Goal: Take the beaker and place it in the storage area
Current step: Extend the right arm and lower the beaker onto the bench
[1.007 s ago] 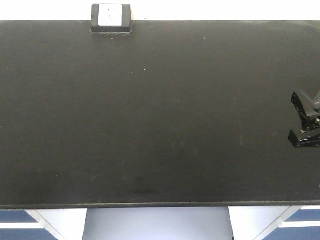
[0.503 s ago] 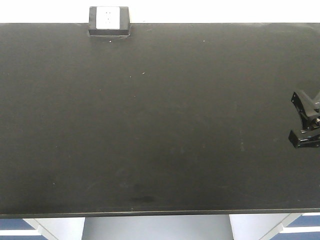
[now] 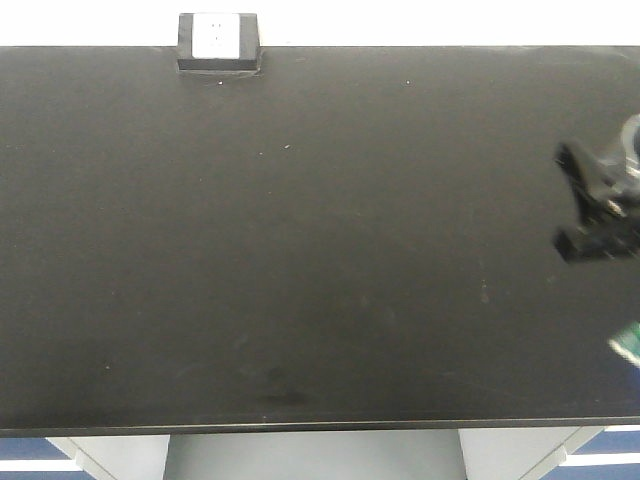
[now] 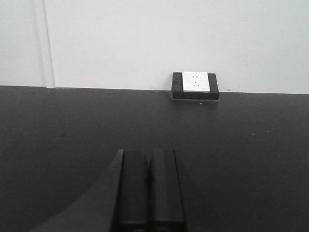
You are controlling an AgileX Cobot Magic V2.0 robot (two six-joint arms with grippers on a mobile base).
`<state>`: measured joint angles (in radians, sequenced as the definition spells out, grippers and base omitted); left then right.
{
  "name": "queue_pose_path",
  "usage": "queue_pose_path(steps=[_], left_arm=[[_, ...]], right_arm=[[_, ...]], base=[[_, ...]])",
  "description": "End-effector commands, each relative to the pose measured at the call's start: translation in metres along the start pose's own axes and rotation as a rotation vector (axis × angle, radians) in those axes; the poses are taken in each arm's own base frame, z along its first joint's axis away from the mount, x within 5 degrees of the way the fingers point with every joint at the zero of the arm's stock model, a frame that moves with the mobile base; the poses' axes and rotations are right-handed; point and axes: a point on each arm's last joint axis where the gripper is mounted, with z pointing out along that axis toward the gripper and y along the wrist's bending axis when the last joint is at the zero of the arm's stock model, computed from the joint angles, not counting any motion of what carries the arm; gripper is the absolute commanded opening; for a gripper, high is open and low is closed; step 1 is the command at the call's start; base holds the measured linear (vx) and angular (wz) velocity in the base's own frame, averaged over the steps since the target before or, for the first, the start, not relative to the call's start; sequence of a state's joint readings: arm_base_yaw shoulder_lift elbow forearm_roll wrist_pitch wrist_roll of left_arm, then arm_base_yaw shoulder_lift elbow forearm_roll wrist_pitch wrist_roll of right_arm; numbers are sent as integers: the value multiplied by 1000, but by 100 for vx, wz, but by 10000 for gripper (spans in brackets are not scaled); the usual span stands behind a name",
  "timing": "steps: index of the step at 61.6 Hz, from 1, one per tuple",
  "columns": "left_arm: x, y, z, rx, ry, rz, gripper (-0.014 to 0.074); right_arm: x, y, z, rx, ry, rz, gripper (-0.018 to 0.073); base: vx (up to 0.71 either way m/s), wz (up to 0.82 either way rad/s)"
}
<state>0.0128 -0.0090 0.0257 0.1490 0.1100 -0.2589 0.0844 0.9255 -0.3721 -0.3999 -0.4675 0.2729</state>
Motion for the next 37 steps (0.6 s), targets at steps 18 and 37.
queue_pose_path(steps=[18,37], left_arm=[[-1,-2,-1,28,-78,-11,-8],[-1,-2,-1,28,-78,-11,-8]], right_arm=[[5,42,114,-281,-33,-15,-4],[94,108,179,-358,49,-14,-4]], base=[[0,0],[0,0]])
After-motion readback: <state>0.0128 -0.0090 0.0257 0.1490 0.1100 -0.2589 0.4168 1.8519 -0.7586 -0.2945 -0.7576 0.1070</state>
